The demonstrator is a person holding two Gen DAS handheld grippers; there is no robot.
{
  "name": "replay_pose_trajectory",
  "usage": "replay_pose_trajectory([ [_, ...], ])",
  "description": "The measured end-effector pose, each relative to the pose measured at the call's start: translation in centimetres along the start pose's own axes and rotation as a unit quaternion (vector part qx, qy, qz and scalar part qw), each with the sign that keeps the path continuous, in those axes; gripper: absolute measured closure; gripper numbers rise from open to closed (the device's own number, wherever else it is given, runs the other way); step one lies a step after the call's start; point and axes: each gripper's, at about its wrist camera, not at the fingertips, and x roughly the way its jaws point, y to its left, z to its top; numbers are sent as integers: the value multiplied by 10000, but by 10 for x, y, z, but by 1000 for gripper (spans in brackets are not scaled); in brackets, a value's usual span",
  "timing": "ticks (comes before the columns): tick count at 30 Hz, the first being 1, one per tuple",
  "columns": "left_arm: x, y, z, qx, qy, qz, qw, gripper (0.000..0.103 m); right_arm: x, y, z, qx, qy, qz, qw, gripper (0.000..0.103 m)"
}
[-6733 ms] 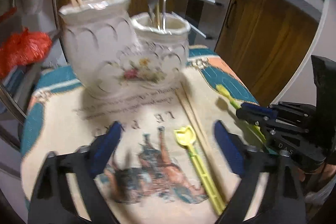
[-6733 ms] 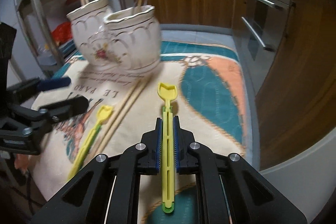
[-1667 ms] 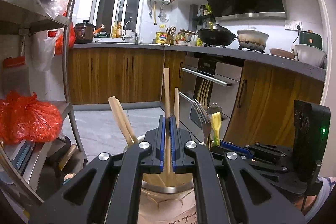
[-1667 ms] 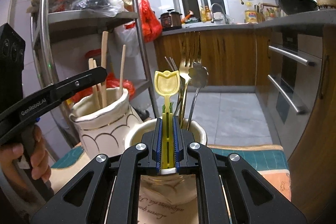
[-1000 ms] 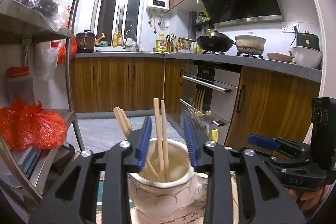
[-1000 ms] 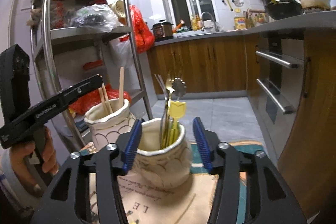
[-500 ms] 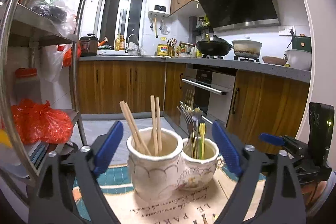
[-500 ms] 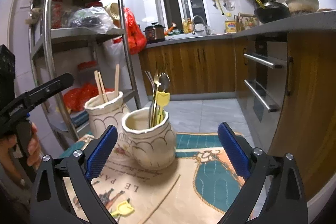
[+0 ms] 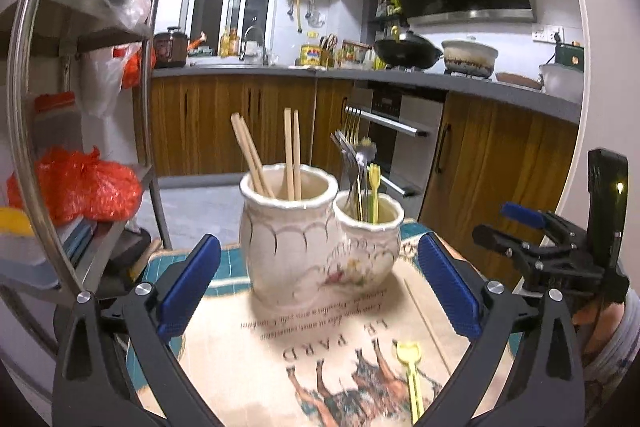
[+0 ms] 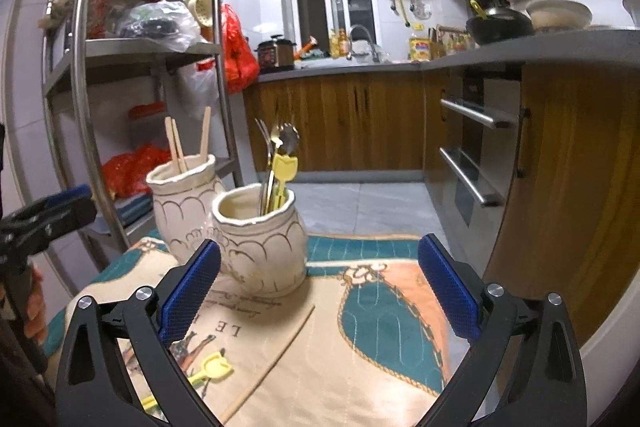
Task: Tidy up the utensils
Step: 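Withdraw both tools and move right tool toward another yellow-handled spoon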
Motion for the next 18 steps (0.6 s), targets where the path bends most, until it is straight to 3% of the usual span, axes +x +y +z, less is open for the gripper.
replay_pose_trajectory([
  [8, 6, -5, -20, 21, 528, 80, 9986, 6, 4, 4, -13, -29, 490, -16, 9988, 5],
  [14, 20, -10, -34, 100, 1025, 218, 9944, 6, 8, -3, -28, 132, 1042, -135, 9944, 5],
  [18, 22, -12, -37, 189, 1157, 231, 9928, 6, 14, -1, -38, 161, 1416, -101, 9897, 5],
])
